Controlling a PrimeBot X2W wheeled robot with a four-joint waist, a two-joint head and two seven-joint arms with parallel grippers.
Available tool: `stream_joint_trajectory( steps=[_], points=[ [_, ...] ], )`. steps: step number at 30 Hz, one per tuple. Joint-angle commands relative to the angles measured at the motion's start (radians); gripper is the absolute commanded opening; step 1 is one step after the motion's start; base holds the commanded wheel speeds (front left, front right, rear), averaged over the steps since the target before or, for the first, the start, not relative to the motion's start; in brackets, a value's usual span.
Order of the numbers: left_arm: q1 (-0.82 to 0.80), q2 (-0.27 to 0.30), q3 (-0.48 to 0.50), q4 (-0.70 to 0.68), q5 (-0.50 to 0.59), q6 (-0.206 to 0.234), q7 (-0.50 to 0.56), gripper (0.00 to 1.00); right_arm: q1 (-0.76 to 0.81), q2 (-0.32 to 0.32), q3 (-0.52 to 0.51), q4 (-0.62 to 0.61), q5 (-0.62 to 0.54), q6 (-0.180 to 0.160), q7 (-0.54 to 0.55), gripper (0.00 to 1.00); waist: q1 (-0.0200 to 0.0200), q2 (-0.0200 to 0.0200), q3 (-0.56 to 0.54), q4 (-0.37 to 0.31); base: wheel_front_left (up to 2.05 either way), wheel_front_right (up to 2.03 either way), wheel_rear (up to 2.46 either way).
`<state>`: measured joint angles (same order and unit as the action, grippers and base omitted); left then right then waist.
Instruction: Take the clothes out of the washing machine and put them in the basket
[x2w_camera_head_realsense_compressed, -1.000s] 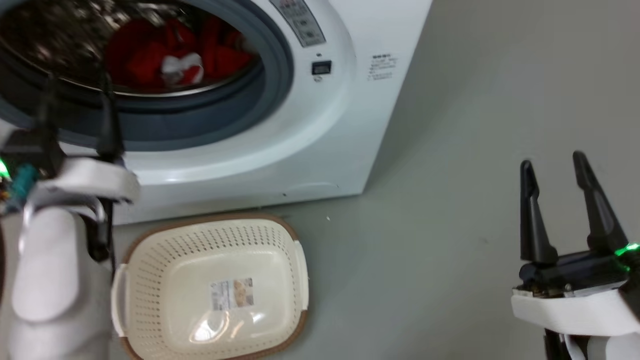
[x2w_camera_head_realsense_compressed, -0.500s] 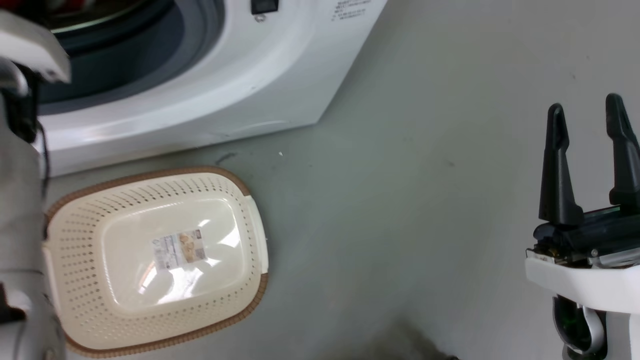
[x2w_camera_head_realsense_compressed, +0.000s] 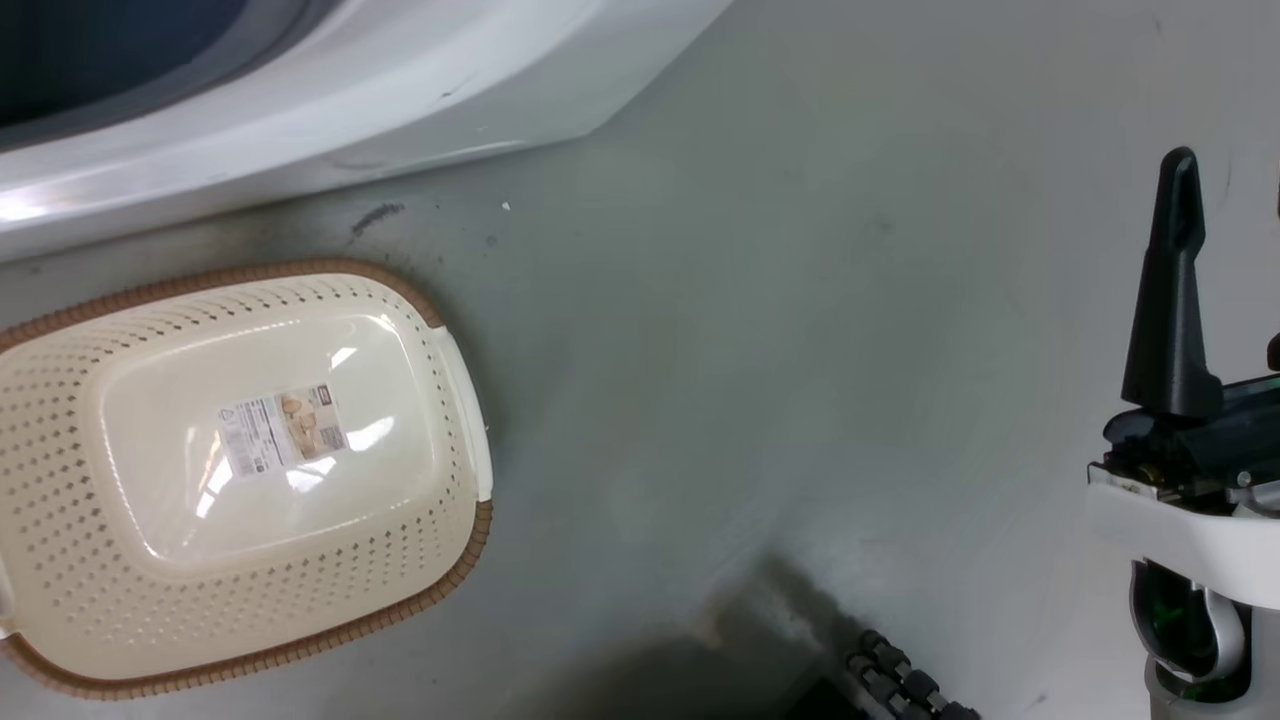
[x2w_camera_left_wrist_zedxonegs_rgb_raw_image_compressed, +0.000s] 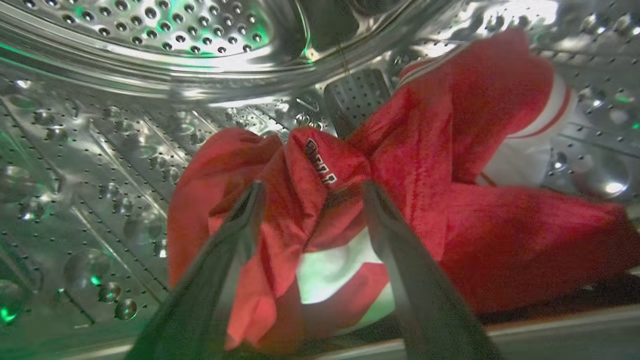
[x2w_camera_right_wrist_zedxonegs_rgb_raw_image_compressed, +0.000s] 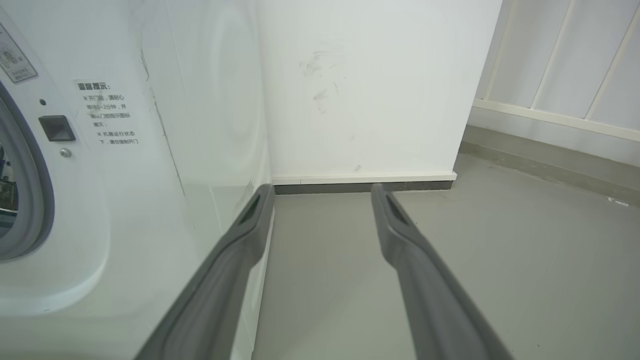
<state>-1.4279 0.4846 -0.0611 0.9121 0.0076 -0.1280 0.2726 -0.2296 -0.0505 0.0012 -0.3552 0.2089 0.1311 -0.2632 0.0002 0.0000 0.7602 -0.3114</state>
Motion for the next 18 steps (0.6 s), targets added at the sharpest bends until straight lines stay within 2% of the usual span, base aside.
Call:
stream_joint_trajectory(
  steps=[1,5,10,14,18],
  points=[
    [-0.047,0.008,-0.046,0.009,-0.016,-0.001,0.069,1.0,-0.023,0.0,-0.004,-0.007,0.009,-0.001,-0.002,1.0,-0.0002,0.0,0.034,-0.001,0.0,0.0,0.0],
    [-0.13,0.051,-0.125,0.029,-0.053,0.0,0.228,1.0,-0.034,0.0,0.006,-0.016,0.015,-0.001,-0.002,1.0,-0.0002,0.0,0.068,-0.01,0.0,0.0,0.0],
    [-0.222,0.078,-0.167,0.042,-0.108,-0.001,0.394,1.0,-0.052,0.001,0.001,-0.032,0.023,-0.001,-0.002,1.0,-0.0002,0.0,0.115,-0.022,0.0,0.0,0.0],
    [-0.282,0.099,-0.182,0.034,-0.103,-0.001,0.47,1.0,-0.055,0.0,0.003,-0.04,0.032,-0.001,-0.002,1.0,-0.0002,0.0,0.145,-0.038,0.0,0.0,0.0],
    [-0.291,0.115,-0.196,0.025,-0.094,0.004,0.5,1.0,-0.057,0.0,-0.004,-0.041,0.045,-0.001,-0.002,1.0,-0.0002,0.0,0.168,-0.046,0.0,0.0,0.0]
  ],
)
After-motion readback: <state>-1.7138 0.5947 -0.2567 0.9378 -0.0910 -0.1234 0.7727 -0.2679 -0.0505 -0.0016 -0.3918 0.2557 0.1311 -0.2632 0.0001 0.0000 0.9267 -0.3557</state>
